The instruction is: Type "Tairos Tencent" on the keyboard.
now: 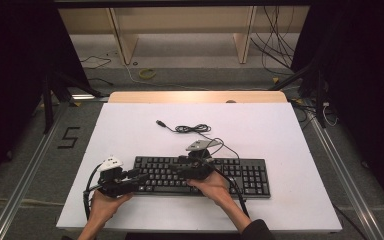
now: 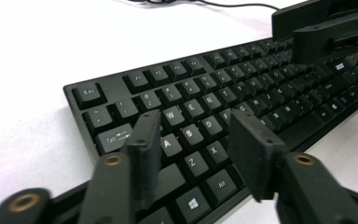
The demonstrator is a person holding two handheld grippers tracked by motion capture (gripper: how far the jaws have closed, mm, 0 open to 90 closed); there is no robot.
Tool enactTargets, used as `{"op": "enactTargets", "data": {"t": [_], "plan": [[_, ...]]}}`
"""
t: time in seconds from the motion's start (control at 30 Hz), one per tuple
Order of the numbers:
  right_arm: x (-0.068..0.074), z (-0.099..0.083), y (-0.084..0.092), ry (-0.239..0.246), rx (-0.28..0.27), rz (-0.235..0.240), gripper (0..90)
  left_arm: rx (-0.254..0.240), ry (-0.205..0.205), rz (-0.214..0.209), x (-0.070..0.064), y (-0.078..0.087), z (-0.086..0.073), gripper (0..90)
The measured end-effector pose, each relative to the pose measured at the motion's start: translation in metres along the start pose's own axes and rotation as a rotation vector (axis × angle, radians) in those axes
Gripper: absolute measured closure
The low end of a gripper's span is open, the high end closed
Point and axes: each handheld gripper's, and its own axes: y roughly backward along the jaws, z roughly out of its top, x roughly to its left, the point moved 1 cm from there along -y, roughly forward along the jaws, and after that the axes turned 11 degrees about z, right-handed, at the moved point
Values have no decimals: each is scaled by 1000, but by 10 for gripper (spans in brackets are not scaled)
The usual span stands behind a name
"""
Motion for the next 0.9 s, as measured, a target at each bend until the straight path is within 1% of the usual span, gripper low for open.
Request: {"op": "enactTargets", "data": {"t": [0.1,0.17,0.27,0.33,0.37,0.4,0.43,0.5,0.53,0.57,0.6,0.63,0.67,0.7,0.73,0.77,0.9], "plan": [[-1,1,7,-1,-10,-3,439,-13,6,6,0,-1,1,475],[-2,1,11,2,-12,-9,410,-18,11,10,0,-3,1,446],[-3,1,18,10,-29,-14,386,-23,17,13,1,-4,1,432],[-4,0,22,11,-38,-13,377,-22,10,17,1,-5,1,444],[-4,0,25,15,-41,-14,371,-20,9,17,1,-5,1,493],[-4,0,25,15,-41,-14,371,-16,8,18,1,-6,1,493],[-4,-1,26,17,-41,-16,369,-12,4,25,1,-7,1,525],[-5,-2,27,19,-39,-18,364,2,-17,39,0,-9,0,581],[-6,-2,27,18,-34,-20,362,8,-22,44,-1,-10,0,645],[-6,-2,27,18,-34,-20,362,18,-38,57,-1,-12,-1,645],[-7,-3,27,18,-33,-20,361,28,-50,62,-2,-13,-1,671],[-8,-3,27,18,-32,-23,360,31,-53,64,-3,-14,-2,722],[-8,-3,27,18,-31,-25,359,36,-58,66,-3,-14,-2,746],[-8,-3,27,18,-31,-25,359,41,-63,65,-3,-15,-2,746],[-9,-3,26,19,-27,-27,358,43,-67,66,-4,-16,-2,782],[-9,-3,26,19,-27,-27,358,49,-82,67,-4,-16,-2,782],[-11,-4,26,23,-20,-38,359,54,-86,70,-6,-19,-1,854]]}}
